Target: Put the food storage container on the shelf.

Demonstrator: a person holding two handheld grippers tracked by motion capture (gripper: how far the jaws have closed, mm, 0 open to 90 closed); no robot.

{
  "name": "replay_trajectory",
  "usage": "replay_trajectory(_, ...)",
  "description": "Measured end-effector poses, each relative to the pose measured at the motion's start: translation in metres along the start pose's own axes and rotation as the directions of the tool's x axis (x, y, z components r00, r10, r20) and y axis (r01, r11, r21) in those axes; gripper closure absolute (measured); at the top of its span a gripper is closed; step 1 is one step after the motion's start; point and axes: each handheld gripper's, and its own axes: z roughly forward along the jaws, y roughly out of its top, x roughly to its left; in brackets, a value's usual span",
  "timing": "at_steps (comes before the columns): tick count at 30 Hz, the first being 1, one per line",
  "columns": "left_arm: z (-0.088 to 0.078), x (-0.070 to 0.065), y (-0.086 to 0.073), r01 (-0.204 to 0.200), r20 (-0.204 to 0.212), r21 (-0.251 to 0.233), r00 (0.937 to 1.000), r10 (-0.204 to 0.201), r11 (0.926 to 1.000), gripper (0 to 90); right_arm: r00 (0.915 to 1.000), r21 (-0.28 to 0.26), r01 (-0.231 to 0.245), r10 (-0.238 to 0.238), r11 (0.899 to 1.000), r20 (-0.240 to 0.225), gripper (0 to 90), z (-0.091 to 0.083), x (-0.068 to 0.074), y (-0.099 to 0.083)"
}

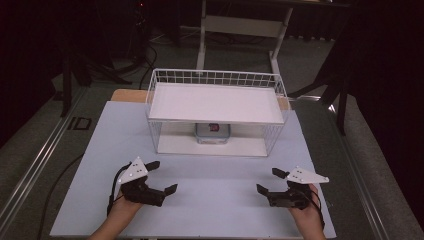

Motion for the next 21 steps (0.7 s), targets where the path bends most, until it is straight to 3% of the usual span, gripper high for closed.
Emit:
replay_trajectory(3,0.0,0.001,-0.001,0.004,0.006,-0.006,1.0,-0.003,1.0,0.6,0.9997,-0.013,0.023,-0.022,1.0,0.01,14.3,-0.005,-0.003,0.0)
replay_trajectory(5,0.0,0.002,-0.001,0.009,0.003,-0.013,1.0,-0.009,0.9999,0.7,0.9997,-0.02,0.011,-0.011,1.0,0.021,14.3,-0.006,-0.007,-0.001)
replay_trajectory(9,-0.003,0.002,-0.001,-0.005,-0.001,-0.024,1.0,0.005,0.9997,0.6,0.9993,0.001,0.016,-0.016,1.0,0.033,14.3,-0.005,-0.013,-0.005)
replay_trajectory(13,-0.005,0.003,-0.002,-0.024,-0.002,-0.025,0.9997,0.024,0.9994,0.7,0.9997,-0.002,0.009,-0.009,1.0,0.024,14.3,-0.006,-0.017,-0.005)
replay_trajectory(18,-0.009,0.006,-0.002,0.009,0.032,-0.079,0.9995,-0.006,0.9968,0.6,1.0,-0.009,0.007,-0.007,1.0,-0.005,14.9,-0.006,-0.023,-0.005)
replay_trajectory(21,-0.008,0.004,-0.001,-0.013,0.026,-0.073,0.9996,0.015,0.9972,0.7,0.9998,-0.013,0.02,-0.02,1.0,-0.009,14.9,-0.007,-0.024,-0.004)
